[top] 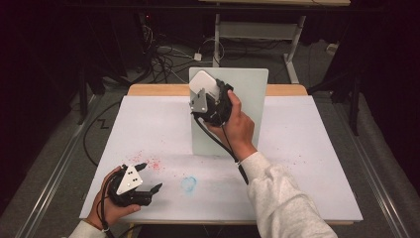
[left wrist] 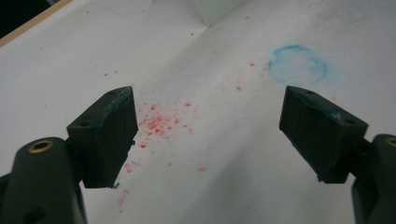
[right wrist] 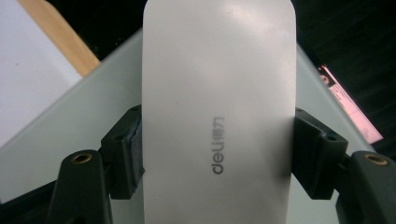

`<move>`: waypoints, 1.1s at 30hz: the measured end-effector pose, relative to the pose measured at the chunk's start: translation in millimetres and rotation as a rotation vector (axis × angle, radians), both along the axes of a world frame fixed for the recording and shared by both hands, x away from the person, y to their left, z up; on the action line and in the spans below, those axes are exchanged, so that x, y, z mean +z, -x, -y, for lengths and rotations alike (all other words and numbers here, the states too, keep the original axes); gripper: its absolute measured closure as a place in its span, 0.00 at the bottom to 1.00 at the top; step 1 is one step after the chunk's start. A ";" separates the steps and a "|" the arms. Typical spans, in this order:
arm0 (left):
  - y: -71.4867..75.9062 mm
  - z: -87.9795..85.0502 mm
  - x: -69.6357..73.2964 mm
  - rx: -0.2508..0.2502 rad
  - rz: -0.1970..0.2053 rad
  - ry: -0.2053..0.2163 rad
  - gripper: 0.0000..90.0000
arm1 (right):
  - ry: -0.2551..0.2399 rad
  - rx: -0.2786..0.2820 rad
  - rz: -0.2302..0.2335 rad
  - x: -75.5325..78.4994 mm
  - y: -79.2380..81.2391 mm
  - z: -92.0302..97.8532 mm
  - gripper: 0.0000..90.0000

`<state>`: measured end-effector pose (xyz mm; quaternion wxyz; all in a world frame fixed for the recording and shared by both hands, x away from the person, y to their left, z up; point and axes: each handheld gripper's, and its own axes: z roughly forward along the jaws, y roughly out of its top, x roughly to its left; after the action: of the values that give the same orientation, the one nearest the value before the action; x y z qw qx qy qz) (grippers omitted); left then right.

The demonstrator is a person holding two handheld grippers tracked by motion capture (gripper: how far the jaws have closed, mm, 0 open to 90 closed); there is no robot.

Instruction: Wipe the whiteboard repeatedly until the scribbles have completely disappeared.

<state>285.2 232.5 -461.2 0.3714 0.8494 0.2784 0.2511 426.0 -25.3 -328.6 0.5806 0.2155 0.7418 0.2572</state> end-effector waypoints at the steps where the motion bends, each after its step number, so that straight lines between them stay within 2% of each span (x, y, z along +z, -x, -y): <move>1: 0.5 0.3 -0.5 0.003 -0.013 0.004 0.21 | -0.006 -0.010 0.000 1.3 0.0 2.1 0.34; 4: 0.6 0.7 -0.4 0.003 -0.012 0.003 0.21 | -0.025 -0.018 -0.003 0.9 0.3 7.2 0.34; 7: 0.3 0.7 -0.4 0.004 -0.011 0.002 0.21 | -0.033 -0.018 -0.002 -8.0 3.1 9.2 0.34; 10: -0.5 1.1 -0.6 0.000 0.000 -0.005 0.21 | -0.008 -0.008 -0.015 -21.5 8.0 9.2 0.34; 14: 0.3 2.8 -0.8 -0.001 -0.012 -0.006 0.21 | 0.026 0.006 -0.010 -35.4 12.5 6.7 0.34; 16: 0.0 2.9 -0.7 -0.001 -0.012 -0.006 0.21 | 0.020 0.015 -0.031 -31.6 11.4 8.3 0.34; 20: -0.6 2.2 -1.2 0.001 -0.014 -0.002 0.21 | -0.008 0.005 -0.018 -17.5 6.3 11.8 0.34; 21: -1.1 1.9 -1.0 -0.003 -0.004 -0.006 0.21 | -0.016 0.001 -0.013 -12.9 4.6 13.1 0.34; 22: -0.4 2.0 -1.2 -0.001 -0.014 -0.003 0.21 | -0.028 -0.004 -0.011 -8.0 2.9 14.6 0.34; 26: 0.2 1.0 -0.9 0.000 -0.013 -0.001 0.21 | -0.087 -0.026 -0.006 6.0 -1.6 21.2 0.34; 29: 0.3 0.2 -0.9 0.003 -0.013 0.000 0.21 | -0.103 -0.040 -0.006 3.6 -0.5 24.0 0.34; 31: 0.5 0.6 -1.0 0.002 -0.014 -0.001 0.21 | -0.098 -0.040 -0.008 -2.5 1.5 23.8 0.34; 33: 0.7 1.5 -1.0 0.000 -0.014 -0.002 0.21 | -0.069 -0.033 -0.013 -11.2 4.6 22.1 0.34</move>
<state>284.6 231.1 -462.2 0.3687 0.8515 0.2807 0.2456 421.4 -47.4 -339.7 0.5724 0.2493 0.7325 0.2715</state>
